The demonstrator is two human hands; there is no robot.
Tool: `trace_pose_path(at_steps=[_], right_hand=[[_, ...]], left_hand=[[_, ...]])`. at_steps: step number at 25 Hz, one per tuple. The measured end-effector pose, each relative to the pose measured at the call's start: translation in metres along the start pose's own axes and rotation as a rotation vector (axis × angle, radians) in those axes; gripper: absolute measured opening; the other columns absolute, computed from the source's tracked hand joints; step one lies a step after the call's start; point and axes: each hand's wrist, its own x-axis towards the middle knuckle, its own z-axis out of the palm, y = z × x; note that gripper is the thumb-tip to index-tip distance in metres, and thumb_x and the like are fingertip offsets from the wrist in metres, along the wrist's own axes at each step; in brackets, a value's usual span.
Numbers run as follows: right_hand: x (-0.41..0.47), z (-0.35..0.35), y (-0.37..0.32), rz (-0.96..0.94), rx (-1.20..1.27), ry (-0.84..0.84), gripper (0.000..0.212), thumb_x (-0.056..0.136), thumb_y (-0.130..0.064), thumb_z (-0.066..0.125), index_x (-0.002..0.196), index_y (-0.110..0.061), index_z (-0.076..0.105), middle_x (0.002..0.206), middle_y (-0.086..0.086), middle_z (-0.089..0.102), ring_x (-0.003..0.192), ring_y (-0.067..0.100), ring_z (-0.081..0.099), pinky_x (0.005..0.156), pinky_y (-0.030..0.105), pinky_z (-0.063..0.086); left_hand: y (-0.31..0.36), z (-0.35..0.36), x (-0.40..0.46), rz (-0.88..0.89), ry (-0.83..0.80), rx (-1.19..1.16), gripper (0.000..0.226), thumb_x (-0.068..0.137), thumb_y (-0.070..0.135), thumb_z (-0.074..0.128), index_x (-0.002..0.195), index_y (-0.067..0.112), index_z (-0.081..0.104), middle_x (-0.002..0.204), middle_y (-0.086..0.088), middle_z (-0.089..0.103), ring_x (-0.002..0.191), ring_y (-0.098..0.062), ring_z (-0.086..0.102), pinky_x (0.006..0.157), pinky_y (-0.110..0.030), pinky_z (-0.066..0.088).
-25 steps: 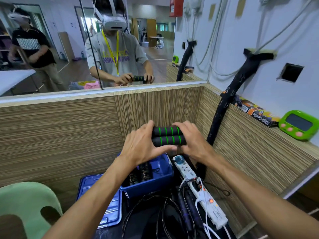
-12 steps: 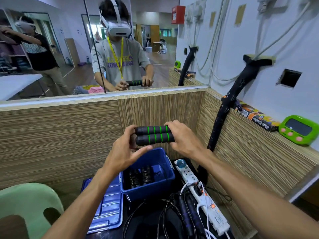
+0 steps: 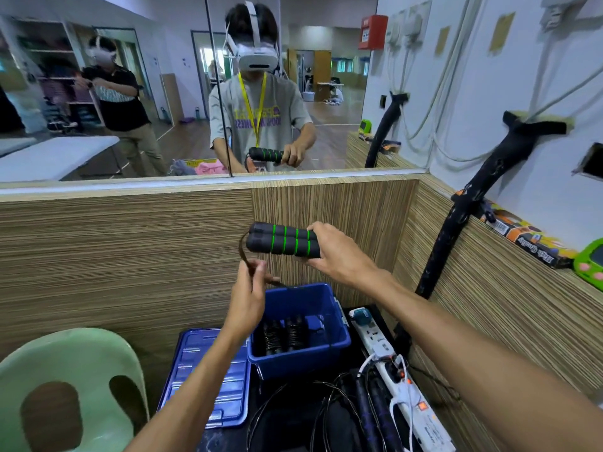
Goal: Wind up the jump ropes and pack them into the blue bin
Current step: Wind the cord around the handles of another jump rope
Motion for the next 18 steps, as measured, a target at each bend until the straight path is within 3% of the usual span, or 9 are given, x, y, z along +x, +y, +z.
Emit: trace_pose_path(at_steps=[3,6,10,14,18], right_hand=[[0.006,0.002,-0.005,0.006,0.021,-0.012,0.049,0.083,-0.045,0.074,0.111,-0.015,0.048,0.104,0.002,0.054,0.089,0.017,0.056,0.080,0.035,0.049],[0.008,-0.001,-0.008,0.069,0.142,-0.010,0.048,0.081,-0.047,0.076,0.106,-0.016,0.049,0.096,-0.002,0.055,0.080,0.012,0.054,0.070,0.029,0.045],[0.007,-0.003,-0.005,0.099,0.109,-0.056,0.054,0.075,-0.052,0.079,0.106,-0.018,0.051,0.095,-0.003,0.057,0.083,0.013,0.057,0.072,0.031,0.049],[0.000,-0.004,-0.002,0.178,0.170,-0.050,0.060,0.068,-0.058,0.082,0.101,-0.017,0.052,0.089,-0.003,0.059,0.078,0.014,0.057,0.066,0.029,0.045],[-0.001,-0.008,0.000,0.213,0.134,-0.039,0.053,0.068,-0.036,0.087,0.102,-0.014,0.052,0.092,0.000,0.060,0.082,0.018,0.059,0.070,0.031,0.048]], left_hand=[[0.002,0.026,-0.015,-0.131,-0.053,-0.184,0.010,0.105,0.017,0.035,0.100,0.015,0.044,0.078,-0.005,0.049,0.071,-0.020,0.061,0.073,-0.036,0.055],[0.010,0.054,-0.028,-0.171,-0.186,-0.240,0.009,0.105,0.019,0.035,0.097,0.016,0.040,0.072,-0.005,0.048,0.061,-0.021,0.058,0.067,-0.040,0.054],[0.023,0.079,-0.032,-0.124,-0.366,-0.082,0.014,0.104,0.018,0.032,0.093,0.011,0.036,0.068,-0.006,0.046,0.053,-0.018,0.043,0.056,-0.037,0.040],[0.024,0.083,-0.023,0.041,-0.458,0.011,0.012,0.100,0.011,0.036,0.088,0.008,0.039,0.066,-0.004,0.043,0.056,-0.016,0.035,0.050,-0.034,0.032],[0.021,0.085,-0.020,0.052,-0.532,0.037,0.008,0.095,0.015,0.042,0.095,0.008,0.046,0.068,-0.001,0.048,0.058,-0.012,0.040,0.053,-0.034,0.036]])
